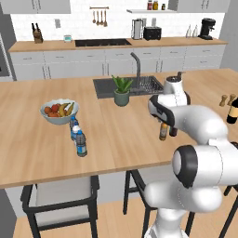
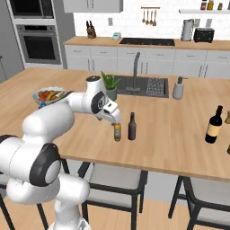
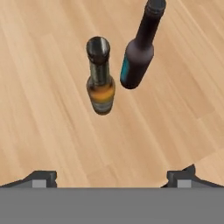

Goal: Move the plastic bottles in the middle to the plastics group, and the glass bottles in the middle to the glass group.

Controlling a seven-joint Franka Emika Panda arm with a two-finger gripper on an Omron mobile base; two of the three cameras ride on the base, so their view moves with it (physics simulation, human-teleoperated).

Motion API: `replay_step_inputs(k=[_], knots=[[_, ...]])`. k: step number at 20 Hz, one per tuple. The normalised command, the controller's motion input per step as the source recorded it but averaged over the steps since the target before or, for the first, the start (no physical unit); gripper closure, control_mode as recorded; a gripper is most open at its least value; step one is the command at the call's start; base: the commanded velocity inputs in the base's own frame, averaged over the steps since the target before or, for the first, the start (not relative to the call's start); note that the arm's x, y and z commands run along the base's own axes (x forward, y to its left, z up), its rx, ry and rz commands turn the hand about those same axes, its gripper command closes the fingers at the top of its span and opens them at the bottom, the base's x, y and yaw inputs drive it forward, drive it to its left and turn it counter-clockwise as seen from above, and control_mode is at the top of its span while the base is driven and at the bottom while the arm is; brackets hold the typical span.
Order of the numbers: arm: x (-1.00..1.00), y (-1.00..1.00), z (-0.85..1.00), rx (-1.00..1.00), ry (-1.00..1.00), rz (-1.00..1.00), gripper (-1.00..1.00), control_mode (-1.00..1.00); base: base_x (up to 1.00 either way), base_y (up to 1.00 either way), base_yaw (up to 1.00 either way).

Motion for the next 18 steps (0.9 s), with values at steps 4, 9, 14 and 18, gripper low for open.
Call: replay_step_inputs(k=[4, 9, 14, 18], knots=[[0.28, -0.26, -0.04, 0.00, 0.00, 0.04, -1.00, -1.00, 0.00, 0.00, 0.00], [0.15, -0.18, -0.23, 0.00, 0.00, 0.00, -1.00, -1.00, 0.00, 0.00, 0.00], [0.18, 0.00, -0.35, 0.00, 0.00, 0.00, -1.00, -1.00, 0.00, 0.00, 0.00], [0.06, 0.08, -0.14, 0.00, -0.04, 0.00, -1.00, -1.00, 0.00, 0.00, 0.00]])
